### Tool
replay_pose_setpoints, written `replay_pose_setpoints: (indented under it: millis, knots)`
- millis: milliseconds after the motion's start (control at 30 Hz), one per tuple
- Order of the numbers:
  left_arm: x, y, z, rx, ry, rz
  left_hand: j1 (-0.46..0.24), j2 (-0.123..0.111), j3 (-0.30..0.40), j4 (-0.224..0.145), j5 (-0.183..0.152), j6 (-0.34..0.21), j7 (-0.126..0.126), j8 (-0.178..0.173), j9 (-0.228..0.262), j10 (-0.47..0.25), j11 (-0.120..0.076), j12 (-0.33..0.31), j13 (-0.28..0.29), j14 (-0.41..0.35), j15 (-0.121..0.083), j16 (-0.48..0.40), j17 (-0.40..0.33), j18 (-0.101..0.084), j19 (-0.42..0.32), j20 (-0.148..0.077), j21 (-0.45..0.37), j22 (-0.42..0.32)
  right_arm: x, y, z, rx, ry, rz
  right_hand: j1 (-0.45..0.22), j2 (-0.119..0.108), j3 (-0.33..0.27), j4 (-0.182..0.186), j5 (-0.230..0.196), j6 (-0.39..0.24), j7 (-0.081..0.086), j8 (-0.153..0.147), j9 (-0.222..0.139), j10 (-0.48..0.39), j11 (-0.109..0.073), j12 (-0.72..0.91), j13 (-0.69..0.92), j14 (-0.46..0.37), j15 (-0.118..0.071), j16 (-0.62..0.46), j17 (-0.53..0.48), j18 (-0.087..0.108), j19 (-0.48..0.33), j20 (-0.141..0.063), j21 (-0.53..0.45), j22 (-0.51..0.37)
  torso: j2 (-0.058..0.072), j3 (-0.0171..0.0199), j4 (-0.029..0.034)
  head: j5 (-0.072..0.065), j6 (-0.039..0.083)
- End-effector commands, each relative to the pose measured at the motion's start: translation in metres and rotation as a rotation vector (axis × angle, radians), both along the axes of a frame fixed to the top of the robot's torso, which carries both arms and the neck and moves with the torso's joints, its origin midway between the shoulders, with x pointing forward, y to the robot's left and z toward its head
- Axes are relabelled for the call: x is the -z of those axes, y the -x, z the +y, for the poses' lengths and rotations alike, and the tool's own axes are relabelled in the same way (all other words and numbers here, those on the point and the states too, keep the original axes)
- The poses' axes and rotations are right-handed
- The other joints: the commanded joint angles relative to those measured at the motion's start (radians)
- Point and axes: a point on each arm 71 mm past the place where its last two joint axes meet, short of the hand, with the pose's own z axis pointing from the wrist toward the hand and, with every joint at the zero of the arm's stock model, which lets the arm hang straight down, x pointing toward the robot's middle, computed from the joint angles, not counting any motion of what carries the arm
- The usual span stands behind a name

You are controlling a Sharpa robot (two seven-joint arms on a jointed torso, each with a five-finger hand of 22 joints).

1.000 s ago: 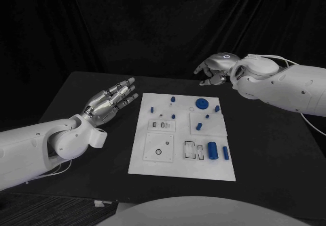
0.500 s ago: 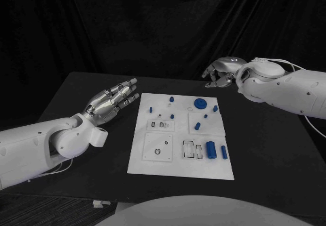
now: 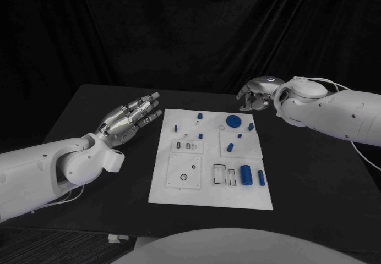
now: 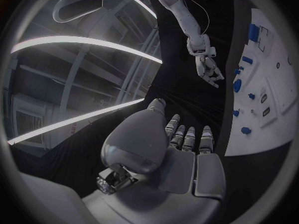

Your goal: Assemble the parts on the task board

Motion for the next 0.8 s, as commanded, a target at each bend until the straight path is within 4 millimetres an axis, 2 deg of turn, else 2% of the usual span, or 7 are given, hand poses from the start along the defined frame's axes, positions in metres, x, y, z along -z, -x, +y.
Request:
replay_pose_setpoints:
  millis: [33,67,133,167,333,600,800]
  knots:
    - [-0.002,0.0,-0.002,0.019,0.015,-0.003,0.013,0.001,0.006,-0.001,0.004,0.003,0.002,0.005,0.0,-0.001,0.009,0.006,0.001,0.0,0.0,-0.004,-0.001,0.009,0.001,0.009,-0.003,-0.001,0.004,0.001,0.001,-0.007,0.003,0.018,0.004,0.001,-0.02,0.001,-0.008,0.014,-0.002,0.003,-0.003,0.015,-0.013,0.29,0.253,0.004,-0.008,-0.028,-0.051,0.012,-0.017,-0.015,-0.036,0.161,0.0,-0.0005,-0.0004,-0.001,0.0]
    - [-0.001,0.0,-0.002,0.02,0.015,-0.002,0.013,0.001,0.006,-0.001,0.004,0.003,0.002,0.005,0.0,-0.001,0.009,0.006,0.001,0.0,0.0,-0.004,-0.001,0.009,0.001,0.009,-0.003,-0.001,0.005,0.001,0.001,-0.009,0.003,0.021,0.003,0.009,-0.025,0.006,-0.01,0.02,-0.008,0.002,-0.005,0.004,-0.016,0.507,0.488,0.002,-0.016,-0.033,-0.058,0.014,-0.019,-0.017,-0.045,0.16,0.0,-0.0005,-0.0005,-0.001,0.0]
    - [-0.001,0.0,-0.002,0.022,0.015,-0.001,0.013,0.001,0.006,-0.001,0.004,0.003,0.002,0.005,0.0,-0.001,0.009,0.006,0.001,0.0,0.0,-0.004,-0.001,0.009,0.001,0.009,-0.003,-0.001,0.006,0.001,0.002,-0.008,0.005,0.026,-0.006,0.015,-0.037,0.012,-0.012,0.064,-0.018,0.025,0.011,0.337,-0.033,0.848,0.978,0.001,-0.016,-0.031,-0.047,0.022,-0.04,-0.02,-0.08,0.144,0.0,-0.0004,-0.0011,-0.001,0.0]
    - [-0.001,0.0,-0.002,0.023,0.015,0.0,0.013,0.001,0.007,-0.001,0.004,0.002,0.002,0.006,0.0,-0.001,0.009,0.006,0.001,0.0,0.001,-0.004,-0.001,0.009,0.001,0.011,-0.003,-0.001,0.007,0.001,0.002,-0.007,0.006,0.029,-0.015,0.016,-0.049,0.017,-0.018,0.067,-0.022,0.03,0.022,0.474,-0.037,0.939,1.143,0.034,-0.016,0.022,0.062,0.013,-0.015,-0.022,-0.048,0.165,0.0,-0.0003,-0.0013,-0.002,0.0]
    - [-0.001,0.0,-0.003,0.031,0.015,0.004,0.013,0.002,0.008,0.0,0.004,0.002,0.002,0.006,0.0,-0.001,0.009,0.006,0.001,0.0,0.003,-0.004,-0.001,0.009,0.001,0.013,-0.003,-0.001,0.01,0.002,0.004,-0.011,0.008,0.04,-0.023,0.012,-0.064,0.025,-0.012,0.092,-0.026,0.047,0.047,0.531,-0.044,0.96,1.197,0.105,-0.021,0.117,0.288,-0.001,0.025,-0.026,0.001,0.195,0.0,0.0005,-0.002,-0.002,0.0]
    - [0.0,0.0,-0.004,0.036,0.012,0.01,0.013,0.003,0.011,0.002,0.004,0.001,0.002,0.007,0.0,-0.001,0.009,0.006,0.001,0.0,0.008,-0.004,-0.001,0.008,0.001,0.018,-0.003,-0.001,0.016,0.003,0.008,-0.033,0.048,0.053,-0.045,-0.006,-0.073,0.058,0.0,0.072,-0.04,0.035,0.06,0.531,-0.055,0.96,1.197,0.105,-0.03,0.117,0.288,-0.019,0.068,-0.035,0.063,0.23,0.0,-0.0001,-0.0004,-0.003,0.0]
    - [0.0,0.0,-0.004,0.041,0.013,0.014,0.014,0.001,0.011,0.001,0.004,0.0,0.002,0.008,0.0,-0.001,0.01,0.006,0.001,0.0,0.01,-0.004,-0.001,0.008,0.001,0.02,-0.003,-0.001,0.021,0.004,0.009,-0.035,0.066,0.058,-0.047,-0.012,-0.068,0.07,0.015,0.05,-0.034,0.027,0.071,0.531,-0.048,0.96,1.197,0.105,-0.022,0.117,0.288,-0.018,0.063,-0.03,0.058,0.23,0.0,-0.0008,0.0,-0.004,0.0]
